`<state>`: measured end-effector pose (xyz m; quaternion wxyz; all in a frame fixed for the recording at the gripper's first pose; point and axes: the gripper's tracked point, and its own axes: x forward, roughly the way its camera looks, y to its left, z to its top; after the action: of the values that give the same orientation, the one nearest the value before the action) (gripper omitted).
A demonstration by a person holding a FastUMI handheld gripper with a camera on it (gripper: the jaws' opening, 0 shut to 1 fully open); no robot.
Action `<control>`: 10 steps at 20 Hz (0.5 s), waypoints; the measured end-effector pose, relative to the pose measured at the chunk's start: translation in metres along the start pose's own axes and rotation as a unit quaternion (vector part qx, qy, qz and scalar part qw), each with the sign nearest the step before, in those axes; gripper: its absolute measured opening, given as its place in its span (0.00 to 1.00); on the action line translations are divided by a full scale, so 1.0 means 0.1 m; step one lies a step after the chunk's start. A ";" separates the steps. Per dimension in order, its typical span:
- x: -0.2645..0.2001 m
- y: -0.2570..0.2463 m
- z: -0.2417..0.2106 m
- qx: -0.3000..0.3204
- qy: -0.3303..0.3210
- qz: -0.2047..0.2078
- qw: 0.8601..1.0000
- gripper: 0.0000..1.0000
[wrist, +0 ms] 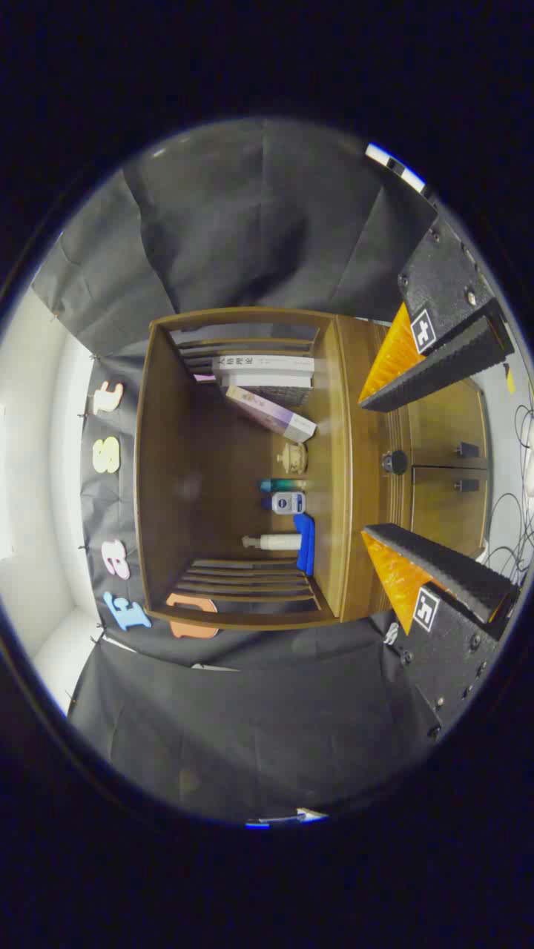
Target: Pull open the drawer, take out the items inside it, and place them on the countertop above the cabinet.
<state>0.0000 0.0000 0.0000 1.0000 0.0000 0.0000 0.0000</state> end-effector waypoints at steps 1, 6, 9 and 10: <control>0.00 0.00 0.00 0.000 0.002 0.000 1.000 0.99; 0.00 0.00 0.00 -0.008 0.003 0.000 1.000 0.99; 0.01 0.01 0.02 -0.008 0.001 -0.001 1.000 0.99; 0.01 0.01 0.01 -0.007 0.000 -0.001 1.000 0.99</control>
<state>0.0008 0.0007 0.0015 1.0000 -0.0074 0.0005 -0.0006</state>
